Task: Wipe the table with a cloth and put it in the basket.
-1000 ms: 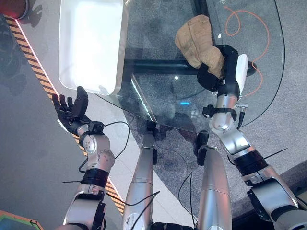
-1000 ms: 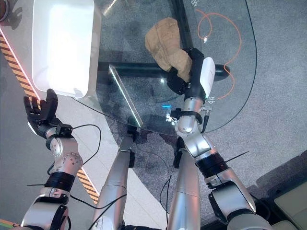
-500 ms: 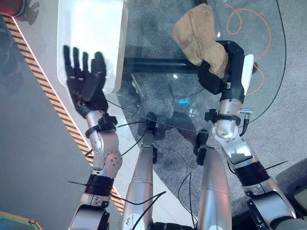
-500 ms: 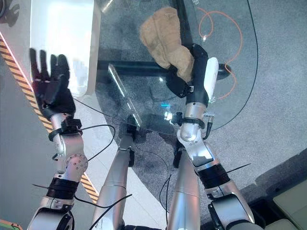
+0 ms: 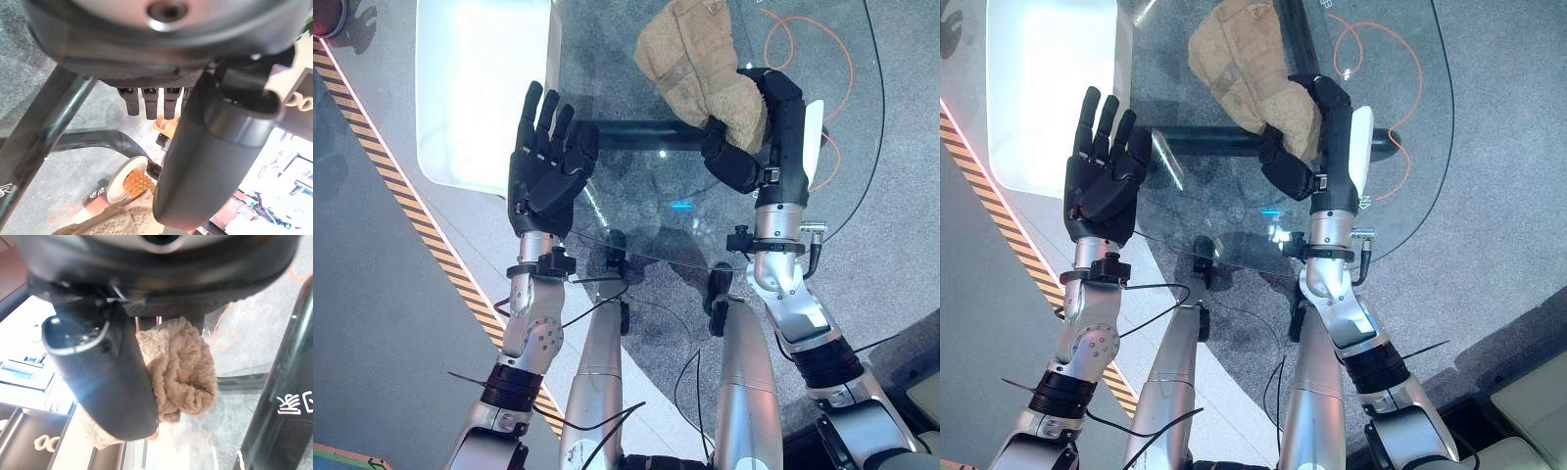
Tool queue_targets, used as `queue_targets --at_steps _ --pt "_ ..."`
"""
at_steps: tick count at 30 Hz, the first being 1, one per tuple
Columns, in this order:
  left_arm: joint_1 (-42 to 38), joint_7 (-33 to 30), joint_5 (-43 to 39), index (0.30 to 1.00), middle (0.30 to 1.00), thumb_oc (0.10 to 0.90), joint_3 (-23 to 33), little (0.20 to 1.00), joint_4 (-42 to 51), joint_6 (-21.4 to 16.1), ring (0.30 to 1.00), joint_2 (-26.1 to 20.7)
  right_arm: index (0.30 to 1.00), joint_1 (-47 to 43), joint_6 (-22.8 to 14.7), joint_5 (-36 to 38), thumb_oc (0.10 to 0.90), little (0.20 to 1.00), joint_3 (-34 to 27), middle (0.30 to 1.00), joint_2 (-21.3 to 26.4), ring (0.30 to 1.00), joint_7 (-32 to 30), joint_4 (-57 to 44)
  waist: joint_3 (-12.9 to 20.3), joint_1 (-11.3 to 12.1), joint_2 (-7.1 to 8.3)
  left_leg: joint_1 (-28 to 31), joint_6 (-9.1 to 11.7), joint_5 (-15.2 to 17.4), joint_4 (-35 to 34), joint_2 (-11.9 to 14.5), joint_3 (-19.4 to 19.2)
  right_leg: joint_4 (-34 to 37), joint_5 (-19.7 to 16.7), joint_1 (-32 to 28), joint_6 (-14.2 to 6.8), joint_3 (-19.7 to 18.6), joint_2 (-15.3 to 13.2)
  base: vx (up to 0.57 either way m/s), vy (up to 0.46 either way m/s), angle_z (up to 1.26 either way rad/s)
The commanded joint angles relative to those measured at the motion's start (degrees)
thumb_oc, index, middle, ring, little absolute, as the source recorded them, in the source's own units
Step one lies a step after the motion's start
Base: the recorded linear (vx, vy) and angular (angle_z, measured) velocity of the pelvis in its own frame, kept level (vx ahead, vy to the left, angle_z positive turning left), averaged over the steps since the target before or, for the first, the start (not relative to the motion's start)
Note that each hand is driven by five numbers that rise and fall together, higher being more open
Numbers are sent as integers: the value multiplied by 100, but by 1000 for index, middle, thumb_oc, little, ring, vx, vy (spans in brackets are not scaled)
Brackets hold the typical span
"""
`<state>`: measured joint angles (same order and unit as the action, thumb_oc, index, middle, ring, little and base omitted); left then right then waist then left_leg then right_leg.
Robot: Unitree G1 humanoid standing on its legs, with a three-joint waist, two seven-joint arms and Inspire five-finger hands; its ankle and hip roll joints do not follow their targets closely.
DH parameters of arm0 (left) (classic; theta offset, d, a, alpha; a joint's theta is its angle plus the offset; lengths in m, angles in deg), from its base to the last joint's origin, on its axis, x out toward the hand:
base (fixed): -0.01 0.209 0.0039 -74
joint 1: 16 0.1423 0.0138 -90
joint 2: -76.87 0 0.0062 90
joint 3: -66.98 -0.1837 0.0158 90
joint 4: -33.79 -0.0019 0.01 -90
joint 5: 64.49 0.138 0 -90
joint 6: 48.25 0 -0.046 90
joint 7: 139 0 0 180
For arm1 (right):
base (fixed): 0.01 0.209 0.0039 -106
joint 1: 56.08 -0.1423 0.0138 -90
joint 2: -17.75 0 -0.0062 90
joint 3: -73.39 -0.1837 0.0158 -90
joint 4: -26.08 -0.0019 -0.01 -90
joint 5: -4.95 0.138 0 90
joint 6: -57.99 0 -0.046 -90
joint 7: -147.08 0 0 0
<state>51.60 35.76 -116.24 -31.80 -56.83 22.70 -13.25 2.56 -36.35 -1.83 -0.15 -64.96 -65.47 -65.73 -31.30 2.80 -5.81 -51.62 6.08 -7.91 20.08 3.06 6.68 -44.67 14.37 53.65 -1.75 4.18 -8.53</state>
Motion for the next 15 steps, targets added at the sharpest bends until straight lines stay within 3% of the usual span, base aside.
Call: queue_targets --at_steps 1,15 --pt "-350 398 -265 900 900 800 62 900 827 -243 900 -242 300 -613 -925 -208 100 200 -74 300 -47 300 104 -1421 150 -80 147 222 -773 756 410 -556 -669 1264 -1020 -178 16 189 505 0 0 0" --pt "-770 987 -977 900 900 800 -164 900 995 160 900 -48 300 -864 -719 -170 100 200 315 300 -113 300 488 -1460 150 -116 167 258 -756 726 347 -556 -692 1311 -1016 -203 26 175 507 0 0 0"
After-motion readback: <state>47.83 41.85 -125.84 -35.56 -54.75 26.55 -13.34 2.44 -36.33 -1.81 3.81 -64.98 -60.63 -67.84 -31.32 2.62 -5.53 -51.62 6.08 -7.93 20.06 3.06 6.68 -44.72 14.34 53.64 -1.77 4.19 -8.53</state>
